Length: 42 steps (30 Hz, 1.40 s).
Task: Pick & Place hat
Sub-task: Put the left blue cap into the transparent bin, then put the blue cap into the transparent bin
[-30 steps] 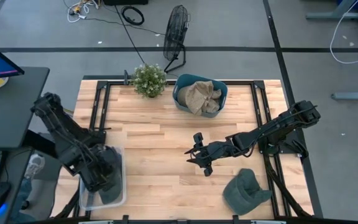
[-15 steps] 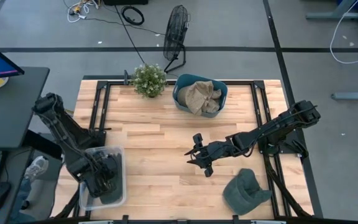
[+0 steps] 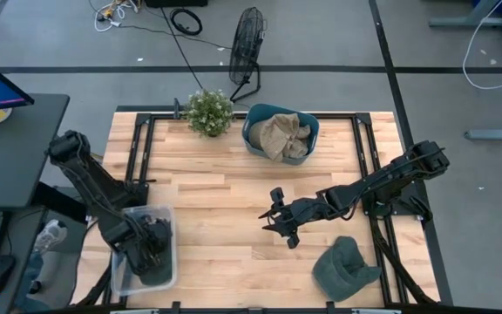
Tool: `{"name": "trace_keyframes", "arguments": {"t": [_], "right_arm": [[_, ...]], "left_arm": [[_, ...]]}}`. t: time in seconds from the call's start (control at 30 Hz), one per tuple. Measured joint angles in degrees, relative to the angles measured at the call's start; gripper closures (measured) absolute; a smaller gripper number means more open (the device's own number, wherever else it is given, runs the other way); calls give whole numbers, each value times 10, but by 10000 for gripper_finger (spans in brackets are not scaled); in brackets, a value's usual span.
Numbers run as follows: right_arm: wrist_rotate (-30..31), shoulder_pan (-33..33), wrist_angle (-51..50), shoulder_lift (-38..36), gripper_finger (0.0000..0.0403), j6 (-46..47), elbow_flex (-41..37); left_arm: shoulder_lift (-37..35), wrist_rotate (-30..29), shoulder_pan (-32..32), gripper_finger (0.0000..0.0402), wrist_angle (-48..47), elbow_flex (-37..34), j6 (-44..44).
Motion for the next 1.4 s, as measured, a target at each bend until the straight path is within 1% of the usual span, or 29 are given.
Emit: {"name": "trace_keyframes", "arguments": {"t": [0.13, 0.2, 0.23, 0.3, 0.37, 0.43, 0.5, 0.53, 0.6, 0.67, 0.73, 0.83, 0.97, 1.07, 1.13, 1.23, 1.3, 1.4], "right_arm": [[0, 0, 2, 0, 243, -1, 0], [0, 0, 2, 0, 243, -1, 0], [0, 0, 2, 0, 243, -1, 0], [0, 0, 2, 0, 243, -1, 0], [0, 0, 2, 0, 243, -1, 0], [0, 0, 4, 0, 243, 3, 0], [0, 0, 6, 0, 243, 10, 0], [0, 1, 5, 0, 243, 17, 1], [0, 4, -23, 0, 243, 38, 16], [0, 11, -72, 0, 243, 63, 47], [0, 20, -154, 0, 243, 96, 88], [0, 35, -290, 0, 243, 155, 149], [0, 62, -432, -1, 243, 242, 201], [-12, 87, -503, -1, 243, 326, 208], [-40, 105, -548, -1, 243, 398, 208], [-56, 138, -598, 1, 243, 525, 208], [-75, 159, -631, 2, 243, 622, 208], [-119, 188, -669, 2, 243, 774, 208]], "left_arm": [[1, 10, -1, 401, -68, 68, -3], [1, -4, -1, 400, -109, 109, -2], [1, -21, -1, 400, -130, 128, -2], [0, -73, -1, 400, -164, 167, 6], [0, -154, 2, 400, -174, 196, 26], [0, -245, 9, 400, -160, 215, 61], [0, -318, 21, 400, -135, 225, 102], [0, -349, 29, 400, -119, 225, 127], [0, -382, 54, 400, -92, 225, 183], [0, -387, 86, 399, -66, 225, 226], [0, -385, 119, 399, -44, 225, 262], [2, -348, 174, 387, -15, 225, 351], [3, -307, 248, 341, 25, 225, 463], [10, -276, 301, 300, 67, 225, 531], [21, -262, 333, 276, 98, 225, 564], [43, -255, 371, 250, 124, 225, 583], [61, -255, 393, 240, 132, 225, 596], [91, -254, 417, 235, 144, 225, 611]]}}
